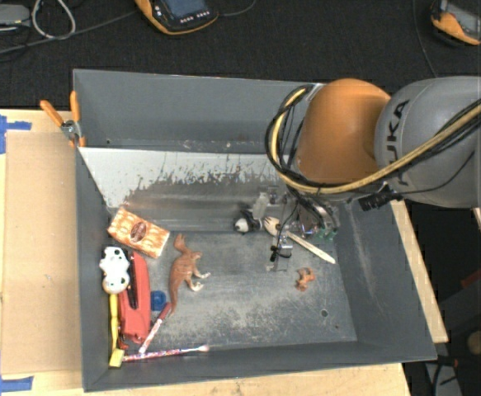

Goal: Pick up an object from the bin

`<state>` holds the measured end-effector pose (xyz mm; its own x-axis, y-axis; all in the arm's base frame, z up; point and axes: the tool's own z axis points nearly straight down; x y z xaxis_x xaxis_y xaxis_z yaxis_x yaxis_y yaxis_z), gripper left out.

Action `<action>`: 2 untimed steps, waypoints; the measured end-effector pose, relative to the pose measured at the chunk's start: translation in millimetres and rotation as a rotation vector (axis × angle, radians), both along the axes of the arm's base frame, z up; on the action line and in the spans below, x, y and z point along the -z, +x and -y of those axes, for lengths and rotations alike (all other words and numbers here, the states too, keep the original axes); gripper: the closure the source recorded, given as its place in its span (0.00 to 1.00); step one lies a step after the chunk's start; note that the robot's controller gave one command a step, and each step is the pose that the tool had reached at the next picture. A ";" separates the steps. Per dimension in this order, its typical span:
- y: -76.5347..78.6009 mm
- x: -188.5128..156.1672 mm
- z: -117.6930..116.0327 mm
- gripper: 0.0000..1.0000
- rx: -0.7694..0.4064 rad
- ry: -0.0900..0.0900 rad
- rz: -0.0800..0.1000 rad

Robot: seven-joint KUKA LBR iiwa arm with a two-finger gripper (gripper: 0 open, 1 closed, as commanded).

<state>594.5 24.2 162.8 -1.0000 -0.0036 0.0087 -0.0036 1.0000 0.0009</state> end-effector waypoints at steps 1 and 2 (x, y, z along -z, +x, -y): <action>1.7 -4.5 0.1 0.00 0.000 0.000 0.008; 20.1 73.4 56.9 0.00 0.049 0.001 0.011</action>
Offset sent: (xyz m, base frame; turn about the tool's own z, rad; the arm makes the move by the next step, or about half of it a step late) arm 0.0225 -0.0711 -0.0928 0.0580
